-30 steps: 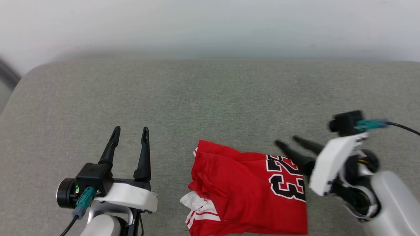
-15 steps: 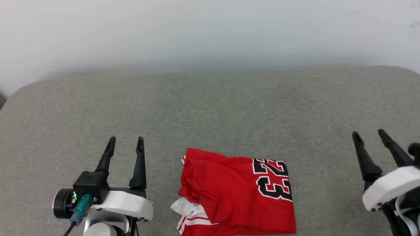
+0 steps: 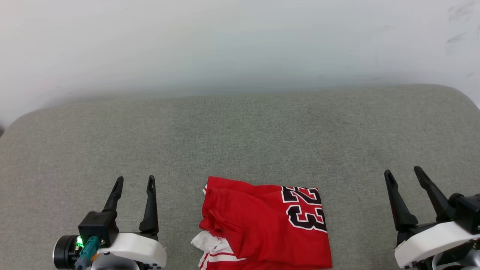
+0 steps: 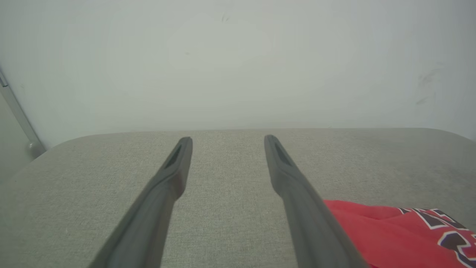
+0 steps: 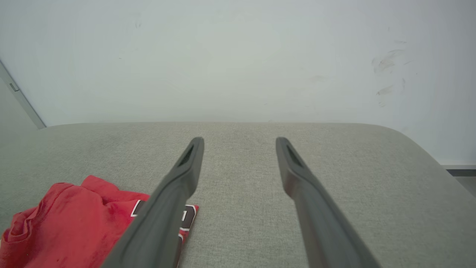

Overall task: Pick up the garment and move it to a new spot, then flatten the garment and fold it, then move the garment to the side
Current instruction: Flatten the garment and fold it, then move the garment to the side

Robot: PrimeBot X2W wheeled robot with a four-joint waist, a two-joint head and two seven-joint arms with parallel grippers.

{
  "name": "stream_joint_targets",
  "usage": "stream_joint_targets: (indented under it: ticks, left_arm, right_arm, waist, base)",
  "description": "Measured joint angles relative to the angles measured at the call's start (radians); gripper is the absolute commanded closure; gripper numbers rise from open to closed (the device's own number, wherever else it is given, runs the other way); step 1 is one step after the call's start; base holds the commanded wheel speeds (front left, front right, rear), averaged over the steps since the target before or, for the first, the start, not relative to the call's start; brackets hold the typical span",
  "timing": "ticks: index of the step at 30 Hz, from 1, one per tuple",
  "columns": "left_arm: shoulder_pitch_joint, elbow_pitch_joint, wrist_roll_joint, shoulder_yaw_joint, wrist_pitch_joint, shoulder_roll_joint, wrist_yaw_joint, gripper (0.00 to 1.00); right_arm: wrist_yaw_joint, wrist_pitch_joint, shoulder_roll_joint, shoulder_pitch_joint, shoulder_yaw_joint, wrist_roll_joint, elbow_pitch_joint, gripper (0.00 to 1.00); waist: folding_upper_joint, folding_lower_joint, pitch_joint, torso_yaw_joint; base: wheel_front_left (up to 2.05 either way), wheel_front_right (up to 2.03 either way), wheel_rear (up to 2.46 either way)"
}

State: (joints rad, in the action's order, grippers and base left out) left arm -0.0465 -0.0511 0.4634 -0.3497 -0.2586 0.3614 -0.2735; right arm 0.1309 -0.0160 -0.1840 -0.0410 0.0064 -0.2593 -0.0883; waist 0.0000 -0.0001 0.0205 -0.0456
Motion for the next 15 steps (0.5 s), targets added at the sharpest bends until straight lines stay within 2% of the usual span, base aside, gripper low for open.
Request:
stream_joint_targets:
  ticks: [15]
  left_arm:
    - [-0.018, -0.010, 0.006, 0.018, -0.001, -0.012, 0.008, 0.00]
  right_arm:
    - [0.000, -0.030, 0.021, 0.010, -0.032, -0.022, -0.028, 0.00]
  waist:
    - [0.0000, 0.0000, 0.032, 0.011]
  base:
    - [0.00, 0.00, 0.00]
